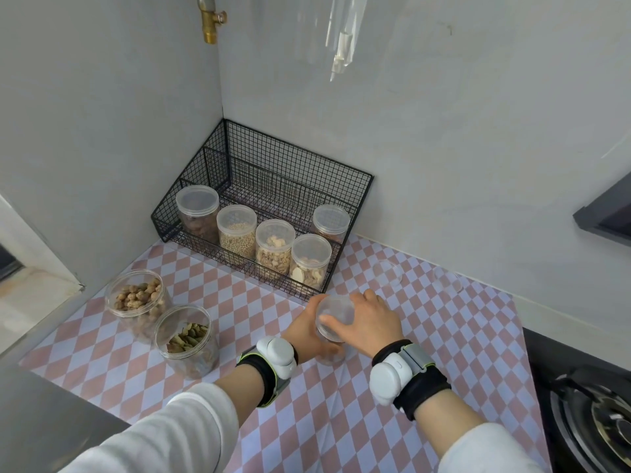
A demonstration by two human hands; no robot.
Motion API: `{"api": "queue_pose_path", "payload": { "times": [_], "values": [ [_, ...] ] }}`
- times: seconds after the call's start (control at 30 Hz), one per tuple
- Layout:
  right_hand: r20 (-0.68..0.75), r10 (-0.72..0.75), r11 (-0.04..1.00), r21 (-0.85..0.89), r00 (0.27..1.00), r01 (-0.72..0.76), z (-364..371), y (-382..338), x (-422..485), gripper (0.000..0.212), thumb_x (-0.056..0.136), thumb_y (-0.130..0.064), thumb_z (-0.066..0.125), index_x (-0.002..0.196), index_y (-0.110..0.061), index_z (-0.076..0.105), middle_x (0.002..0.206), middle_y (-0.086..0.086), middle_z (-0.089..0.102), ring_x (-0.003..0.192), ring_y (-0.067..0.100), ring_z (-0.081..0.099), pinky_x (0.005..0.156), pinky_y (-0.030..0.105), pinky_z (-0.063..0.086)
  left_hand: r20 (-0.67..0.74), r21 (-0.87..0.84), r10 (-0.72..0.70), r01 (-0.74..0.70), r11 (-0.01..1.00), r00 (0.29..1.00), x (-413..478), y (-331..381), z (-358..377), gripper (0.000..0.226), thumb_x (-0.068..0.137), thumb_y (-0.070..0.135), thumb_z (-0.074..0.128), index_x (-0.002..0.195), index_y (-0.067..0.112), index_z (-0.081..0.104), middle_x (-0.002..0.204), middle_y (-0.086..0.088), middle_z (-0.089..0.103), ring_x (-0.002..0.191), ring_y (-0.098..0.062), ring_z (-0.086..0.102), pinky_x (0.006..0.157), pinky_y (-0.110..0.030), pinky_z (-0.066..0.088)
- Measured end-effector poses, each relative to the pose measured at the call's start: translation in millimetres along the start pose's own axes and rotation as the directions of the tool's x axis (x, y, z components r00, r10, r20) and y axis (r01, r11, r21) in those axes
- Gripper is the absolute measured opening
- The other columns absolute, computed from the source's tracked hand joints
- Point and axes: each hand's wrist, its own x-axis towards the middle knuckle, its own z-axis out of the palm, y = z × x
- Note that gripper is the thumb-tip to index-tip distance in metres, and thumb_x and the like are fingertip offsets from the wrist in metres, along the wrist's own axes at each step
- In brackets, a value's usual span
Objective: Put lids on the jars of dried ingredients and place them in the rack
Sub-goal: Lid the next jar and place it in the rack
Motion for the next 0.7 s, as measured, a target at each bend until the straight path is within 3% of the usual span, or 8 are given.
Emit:
{"api": "queue_pose_path", "payload": {
  "times": [0.2, 0.4, 0.57, 0.7],
  "values": [
    [-0.079, -0.060, 0.967, 0.242, 0.995, 0.078, -14.9, -4.7, 8.7, 0.058, 0.086, -0.062, 0.037, 0.125, -0.021, 0.049, 0.125, 0.001, 0.055, 0.114, 0.018, 0.052, 0.092, 0.038, 0.045, -0.087, -0.002, 0.050, -0.050, 0.999, 0.995, -7.4, 12.3, -40.3, 0.100, 0.062, 0.019, 0.085, 0.139, 0.017, 0.023, 0.118, 0.005, 0.051, 0.112, -0.015, 0.051, 0.091, -0.025, 0.039],
    [-0.113, -0.061, 0.940, 0.328, 0.992, 0.095, -25.6, -9.7, 31.8, 0.055, 0.090, -0.058, 0.033, 0.123, -0.019, 0.054, 0.125, 0.000, 0.058, 0.116, 0.018, 0.052, 0.095, 0.039, 0.045, -0.286, 0.004, 0.106, -0.110, 0.994, 0.952, -19.3, 37.0, -108.5, 0.090, 0.058, 0.023, 0.087, 0.131, 0.021, 0.035, 0.117, 0.008, 0.053, 0.111, -0.011, 0.051, 0.094, -0.024, 0.039],
    [-0.108, -0.027, 0.930, 0.363, 0.994, 0.064, -29.5, -11.8, 52.8, 0.052, 0.087, -0.059, 0.038, 0.118, -0.020, 0.056, 0.119, 0.001, 0.060, 0.108, 0.019, 0.056, 0.089, 0.037, 0.047, -0.396, 0.046, 0.174, -0.170, 0.984, 0.901, -14.2, 67.0, -152.3, 0.080, 0.062, 0.024, 0.086, 0.126, 0.022, 0.038, 0.103, 0.023, 0.050, 0.094, 0.007, 0.050, 0.075, -0.005, 0.038],
    [-0.108, -0.020, 0.928, 0.369, 0.994, 0.059, -32.2, -7.1, 62.7, 0.039, 0.088, -0.045, 0.050, 0.115, -0.018, 0.058, 0.117, 0.002, 0.060, 0.106, 0.020, 0.057, 0.087, 0.035, 0.047, -0.447, 0.057, 0.232, -0.232, 0.971, 0.864, 7.2, 90.8, -176.1, 0.086, 0.061, 0.023, 0.086, 0.130, 0.018, 0.035, 0.115, 0.010, 0.052, 0.107, -0.006, 0.052, 0.087, -0.014, 0.040]
  ]
}}
